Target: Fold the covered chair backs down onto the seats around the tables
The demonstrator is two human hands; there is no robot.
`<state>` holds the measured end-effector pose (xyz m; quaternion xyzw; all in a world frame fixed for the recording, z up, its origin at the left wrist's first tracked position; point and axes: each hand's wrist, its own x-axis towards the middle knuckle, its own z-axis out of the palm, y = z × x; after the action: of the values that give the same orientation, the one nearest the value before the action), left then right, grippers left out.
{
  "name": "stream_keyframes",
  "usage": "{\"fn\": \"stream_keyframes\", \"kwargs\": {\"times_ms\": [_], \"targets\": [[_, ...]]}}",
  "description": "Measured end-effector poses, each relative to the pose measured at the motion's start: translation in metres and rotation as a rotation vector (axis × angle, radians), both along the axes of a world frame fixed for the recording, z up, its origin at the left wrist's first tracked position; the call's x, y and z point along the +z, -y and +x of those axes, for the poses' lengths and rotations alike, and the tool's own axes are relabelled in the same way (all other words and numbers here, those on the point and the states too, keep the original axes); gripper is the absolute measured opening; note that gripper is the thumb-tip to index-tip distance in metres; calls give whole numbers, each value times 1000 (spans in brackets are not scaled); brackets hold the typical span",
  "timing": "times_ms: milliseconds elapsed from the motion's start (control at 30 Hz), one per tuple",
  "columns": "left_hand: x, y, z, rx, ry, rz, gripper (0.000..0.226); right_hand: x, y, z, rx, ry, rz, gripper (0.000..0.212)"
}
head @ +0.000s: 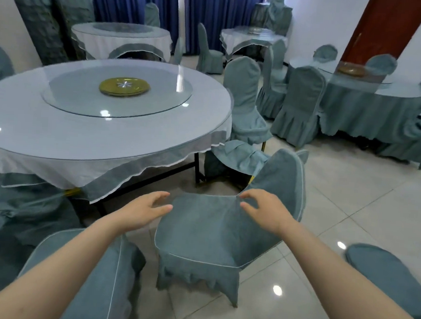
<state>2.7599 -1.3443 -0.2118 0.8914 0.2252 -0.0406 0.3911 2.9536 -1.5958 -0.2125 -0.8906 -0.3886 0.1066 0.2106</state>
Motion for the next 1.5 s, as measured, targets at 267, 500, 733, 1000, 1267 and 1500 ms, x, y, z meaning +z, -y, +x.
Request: {"fn": "stream_keyframes", "kwargs": {"times_ms": [267,500,733,1000,1267,1500], "targets": [[3,18,173,-24,110,-111,52,21,27,152,-116,142,105,24],[20,53,307,-27,149,-174,49,24,66,272,-215,114,133,30],[31,103,439,-24,174,-125,49,8,116,405,-186,61,80,36],[23,186,582,32,138,-67,53,0,202,561,-128,-4,37,37],[-3,222,688,18,76,-14,60,-24,253,677,-125,-39,-7,39],[-41,219,798,20,-12,-2,67,-50,257,785,-182,-153,-47,55]]}}
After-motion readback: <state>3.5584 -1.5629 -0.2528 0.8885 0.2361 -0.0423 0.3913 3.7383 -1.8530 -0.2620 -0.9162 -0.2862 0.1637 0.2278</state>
